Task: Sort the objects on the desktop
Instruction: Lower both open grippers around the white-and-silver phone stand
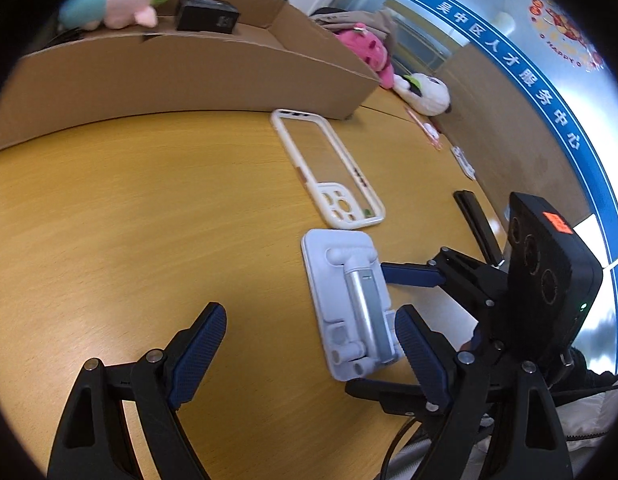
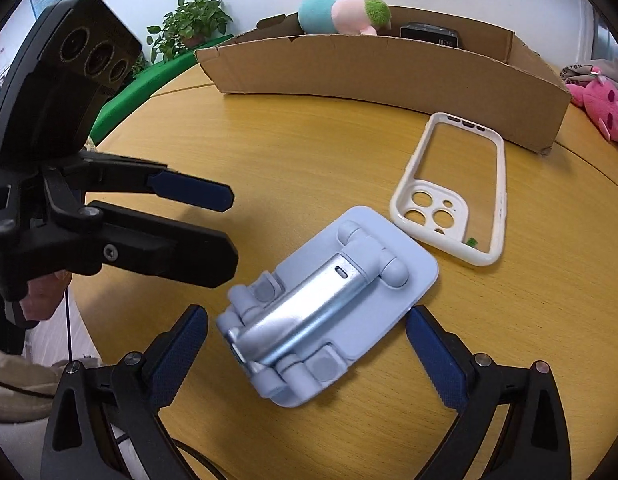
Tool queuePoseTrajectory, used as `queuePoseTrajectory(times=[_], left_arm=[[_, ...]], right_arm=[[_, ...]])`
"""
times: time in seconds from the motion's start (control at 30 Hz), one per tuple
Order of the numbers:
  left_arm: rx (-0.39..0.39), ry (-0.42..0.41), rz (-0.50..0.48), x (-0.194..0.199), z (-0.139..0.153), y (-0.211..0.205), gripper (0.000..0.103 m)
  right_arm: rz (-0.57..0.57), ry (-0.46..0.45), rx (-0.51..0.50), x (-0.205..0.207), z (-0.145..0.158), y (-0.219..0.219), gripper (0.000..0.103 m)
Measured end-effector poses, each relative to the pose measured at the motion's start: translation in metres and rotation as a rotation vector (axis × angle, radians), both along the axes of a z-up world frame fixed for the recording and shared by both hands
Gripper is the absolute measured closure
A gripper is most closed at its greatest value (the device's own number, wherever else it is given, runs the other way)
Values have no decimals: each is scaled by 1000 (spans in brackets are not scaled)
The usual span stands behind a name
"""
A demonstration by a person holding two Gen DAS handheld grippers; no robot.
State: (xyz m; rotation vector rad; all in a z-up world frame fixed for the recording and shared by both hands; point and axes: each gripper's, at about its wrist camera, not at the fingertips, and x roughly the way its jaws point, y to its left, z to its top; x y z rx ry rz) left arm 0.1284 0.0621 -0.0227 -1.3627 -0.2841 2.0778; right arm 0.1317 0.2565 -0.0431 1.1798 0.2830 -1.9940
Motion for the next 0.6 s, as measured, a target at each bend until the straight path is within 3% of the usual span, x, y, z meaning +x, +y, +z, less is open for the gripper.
queuePoseTrajectory(times=[0.4,0.6], left_arm=[[16,-5,101,19,-2,-44,17],[4,-5,104,26,2,-43,17]], right_arm=[[0,-127,-133,-5,1,-22,2],[-31,-141,-124,-12,4,-11,3]])
